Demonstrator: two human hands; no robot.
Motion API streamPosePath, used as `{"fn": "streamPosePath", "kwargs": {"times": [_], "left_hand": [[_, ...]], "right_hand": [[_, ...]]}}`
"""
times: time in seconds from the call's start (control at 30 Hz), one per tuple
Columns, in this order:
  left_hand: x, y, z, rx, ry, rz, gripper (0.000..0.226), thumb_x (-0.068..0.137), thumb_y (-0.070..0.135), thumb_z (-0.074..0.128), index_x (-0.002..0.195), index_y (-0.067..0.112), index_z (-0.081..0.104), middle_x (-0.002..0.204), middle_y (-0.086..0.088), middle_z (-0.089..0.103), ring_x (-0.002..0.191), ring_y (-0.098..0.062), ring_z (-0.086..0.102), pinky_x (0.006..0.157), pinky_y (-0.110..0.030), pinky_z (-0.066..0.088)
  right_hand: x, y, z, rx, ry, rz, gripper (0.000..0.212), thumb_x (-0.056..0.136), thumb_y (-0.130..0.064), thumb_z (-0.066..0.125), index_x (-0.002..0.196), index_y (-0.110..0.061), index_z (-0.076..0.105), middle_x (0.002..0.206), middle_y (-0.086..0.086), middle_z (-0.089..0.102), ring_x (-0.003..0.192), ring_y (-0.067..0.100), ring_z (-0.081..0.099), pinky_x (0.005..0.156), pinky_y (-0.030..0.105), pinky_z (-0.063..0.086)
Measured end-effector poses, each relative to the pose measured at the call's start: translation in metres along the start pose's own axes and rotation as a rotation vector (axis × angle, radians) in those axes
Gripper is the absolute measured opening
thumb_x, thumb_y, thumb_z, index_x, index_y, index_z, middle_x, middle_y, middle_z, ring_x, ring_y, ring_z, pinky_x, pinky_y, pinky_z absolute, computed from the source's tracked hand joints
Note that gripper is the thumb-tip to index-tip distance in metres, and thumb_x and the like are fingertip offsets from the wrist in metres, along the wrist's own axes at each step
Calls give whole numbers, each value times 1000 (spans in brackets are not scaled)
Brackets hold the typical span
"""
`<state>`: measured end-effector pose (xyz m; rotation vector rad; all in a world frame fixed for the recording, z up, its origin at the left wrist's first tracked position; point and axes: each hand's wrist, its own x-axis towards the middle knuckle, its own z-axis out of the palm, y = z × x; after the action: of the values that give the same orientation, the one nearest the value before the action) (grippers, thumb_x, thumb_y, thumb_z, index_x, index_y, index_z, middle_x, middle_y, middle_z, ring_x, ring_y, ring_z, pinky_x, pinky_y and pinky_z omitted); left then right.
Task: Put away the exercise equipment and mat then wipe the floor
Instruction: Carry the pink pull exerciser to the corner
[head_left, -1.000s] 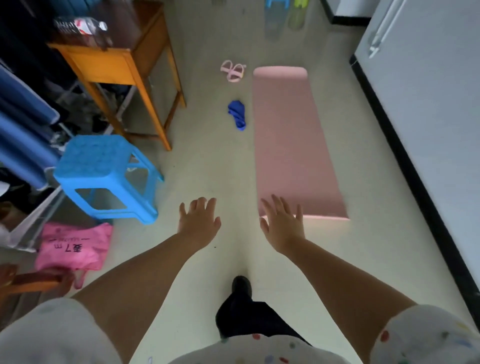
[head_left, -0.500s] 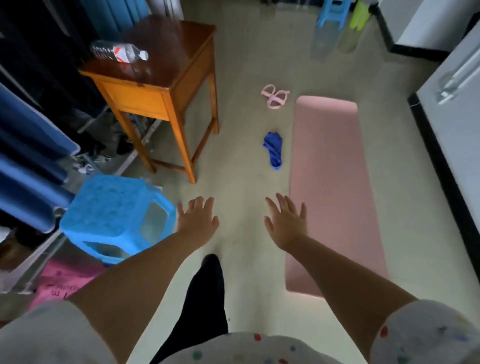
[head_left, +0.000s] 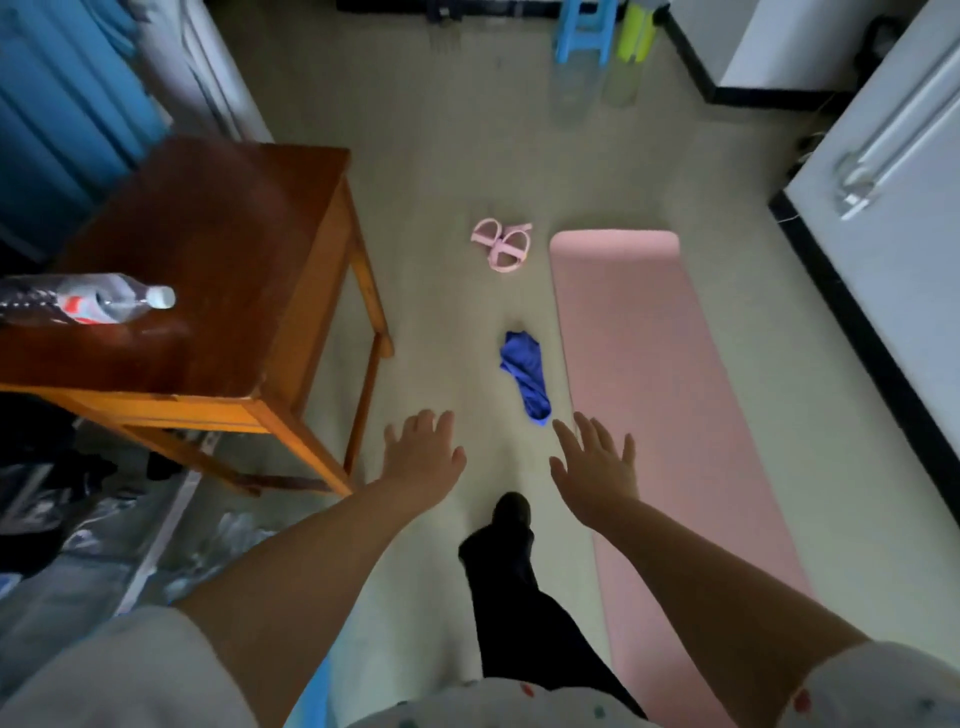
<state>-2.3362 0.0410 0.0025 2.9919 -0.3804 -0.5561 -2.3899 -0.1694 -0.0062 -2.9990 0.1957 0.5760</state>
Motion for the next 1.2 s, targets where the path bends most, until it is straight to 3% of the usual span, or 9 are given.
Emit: {"fn": "streamPosePath", "kwargs": {"times": [0.33,0.53,0.83,1.2], "left_hand": [[286,-13,-119,-101,29,-38,50,97,36,36,143,17,30,139,-10,40,127,-28,39,106,-43,29],[438,-53,-170,-60,43,-79,54,97,36,36,146,16,26,141,-10,38,128,-27,38,106,-42,31],[698,-98,-296,0,96,73,53,96,36,40,142,14,32,137,-11,41,126,-27,41,100,-39,37],[960,-69,-377,71,39,240,52,96,36,40,142,13,31,137,-12,41,125,-28,41,98,-40,39]], "right_hand": [[268,37,-125,-71,-38,8,54,102,-39,22,152,-27,6,160,0,-1,147,20,1,116,54,2],[435,9,-190,-74,-26,-70,54,102,-39,23,152,-28,6,160,1,0,147,21,0,116,55,0],[656,-40,-299,31,36,41,53,101,-40,25,151,-27,10,160,0,4,147,20,3,116,54,1],[887,9,-372,60,32,193,53,101,-41,24,151,-27,11,160,2,4,146,19,6,116,54,4]]}}
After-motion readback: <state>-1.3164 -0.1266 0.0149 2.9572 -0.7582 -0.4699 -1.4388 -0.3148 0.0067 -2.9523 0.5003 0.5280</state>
